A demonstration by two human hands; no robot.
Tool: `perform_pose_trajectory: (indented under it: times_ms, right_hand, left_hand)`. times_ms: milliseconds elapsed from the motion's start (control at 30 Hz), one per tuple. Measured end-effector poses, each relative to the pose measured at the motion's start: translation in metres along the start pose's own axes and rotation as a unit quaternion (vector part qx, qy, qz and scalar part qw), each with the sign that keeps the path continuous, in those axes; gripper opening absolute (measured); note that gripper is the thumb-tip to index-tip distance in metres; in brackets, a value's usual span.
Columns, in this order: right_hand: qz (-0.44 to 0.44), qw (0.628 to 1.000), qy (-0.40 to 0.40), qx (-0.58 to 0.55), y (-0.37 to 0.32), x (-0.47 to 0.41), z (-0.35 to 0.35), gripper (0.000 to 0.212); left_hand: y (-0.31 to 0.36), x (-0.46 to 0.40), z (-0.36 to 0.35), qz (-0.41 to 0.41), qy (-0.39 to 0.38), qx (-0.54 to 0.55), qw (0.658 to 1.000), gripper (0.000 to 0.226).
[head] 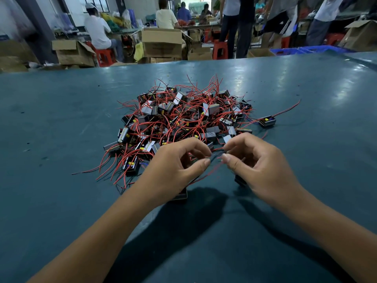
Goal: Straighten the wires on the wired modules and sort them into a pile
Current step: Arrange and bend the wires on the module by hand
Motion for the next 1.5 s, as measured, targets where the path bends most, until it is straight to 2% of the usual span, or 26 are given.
perform_pose_trajectory:
  times_ms: [133,300,500,567,633,700,833,1033,1133,1200,1300,1367,1433,1500]
  right_hand:
    - [0.006,1.0,-0.008,-0.013,0.0,-0.004,0.007,0.003]
    - [0.041,0.998,-0.034,-0.017,-0.002,-0.011,0.016,0.007]
    - [0.15,0.971,-0.172,0.063,-0.008,-0.008,0.017,0.011]
    - [0.141,0.971,-0.184,0.058,-0.007,-0.007,0.013,0.005]
    - [0.124,0.973,-0.192,0.04,-0.005,-0.008,0.013,0.008]
    - [0.098,0.968,-0.228,0.025,-0.004,-0.011,0.017,0.014]
    - [0.077,0.948,-0.31,0.021,-0.003,-0.011,0.02,0.008]
    - [0.084,0.962,-0.26,0.014,0.001,-0.014,0.016,0.005]
    - [0.07,0.964,-0.254,0.014,0.002,-0.018,0.023,0.002]
    - [0.052,0.956,-0.286,0.03,0.003,-0.02,0.03,0.02]
    - [0.025,0.927,-0.353,0.121,0.011,-0.021,0.041,0.067]
    - [0.015,0.906,-0.372,0.203,0.018,-0.019,0.04,0.081]
    - [0.033,0.892,-0.361,0.268,0.022,-0.017,0.033,0.071]
    - [0.12,0.882,-0.331,0.314,0.02,-0.02,0.027,0.04]
  left_hand:
    - [0.005,0.003,0.003,-0.011,0.009,0.053,0.999,0.006]
    - [0.011,0.006,0.0,-0.039,-0.035,0.053,0.997,0.007]
    - [0.012,0.007,-0.003,-0.056,-0.066,0.035,0.996,0.016]
    - [0.012,0.008,-0.004,-0.062,-0.075,0.022,0.995,0.018]
    - [0.013,0.009,-0.006,-0.072,-0.084,0.006,0.994,0.017]
    - [0.014,0.009,-0.007,-0.071,-0.094,0.01,0.993,0.014]
    - [0.016,0.009,-0.006,-0.076,-0.115,0.019,0.99,0.011]
    - [0.015,0.008,-0.005,-0.079,-0.082,-0.018,0.993,0.007]
    - [0.013,0.007,-0.001,-0.043,-0.103,-0.007,0.994,0.007]
    - [0.011,0.006,0.007,-0.016,-0.133,0.004,0.991,0.006]
    - [0.004,0.004,0.023,-0.018,-0.191,-0.037,0.981,0.033]
    - [-0.005,0.005,0.029,-0.016,-0.234,-0.118,0.965,0.049]
    - [-0.012,0.007,0.027,-0.01,-0.266,-0.204,0.942,0.049]
    - [-0.017,0.006,0.025,-0.009,-0.272,-0.259,0.927,0.036]
Point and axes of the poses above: each hand's wrist, its own x-axis away from the middle knuckle, its own z-axis out of the back of the hand, y = z × x, the point moved 3 cm from there along -x, towards the middle knuckle, and after that the axes turned 12 degrees about y, right-handed, at the moved point
